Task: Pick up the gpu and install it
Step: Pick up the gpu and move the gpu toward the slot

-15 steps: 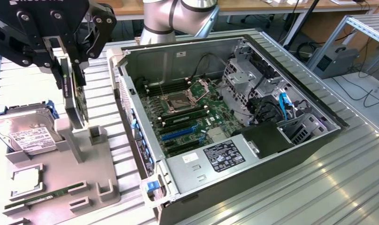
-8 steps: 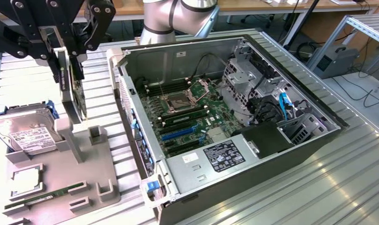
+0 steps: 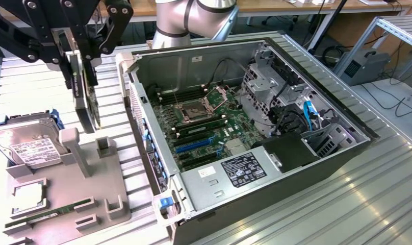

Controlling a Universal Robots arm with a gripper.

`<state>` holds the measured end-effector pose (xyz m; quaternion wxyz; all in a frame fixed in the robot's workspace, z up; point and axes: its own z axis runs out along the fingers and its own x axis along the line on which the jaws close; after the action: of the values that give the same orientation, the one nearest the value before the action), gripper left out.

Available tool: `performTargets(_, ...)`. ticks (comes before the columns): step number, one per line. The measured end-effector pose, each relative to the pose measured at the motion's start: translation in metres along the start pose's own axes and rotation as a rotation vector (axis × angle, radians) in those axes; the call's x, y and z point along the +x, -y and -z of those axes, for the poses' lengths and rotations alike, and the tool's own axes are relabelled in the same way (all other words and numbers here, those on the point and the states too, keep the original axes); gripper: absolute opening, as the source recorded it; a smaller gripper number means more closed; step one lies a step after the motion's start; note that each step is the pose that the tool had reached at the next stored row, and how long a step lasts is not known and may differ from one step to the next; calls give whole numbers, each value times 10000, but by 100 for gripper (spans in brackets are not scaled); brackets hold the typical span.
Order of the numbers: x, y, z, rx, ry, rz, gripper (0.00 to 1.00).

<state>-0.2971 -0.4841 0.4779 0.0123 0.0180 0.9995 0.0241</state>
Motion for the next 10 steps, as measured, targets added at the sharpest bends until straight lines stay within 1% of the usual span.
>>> performTargets(5, -134, -5, -3, 0, 0, 1, 27)
performTargets(8, -291, -10, -7, 1, 0, 0, 27)
performTargets(10, -364, -13, -9, 0, 0, 1, 27)
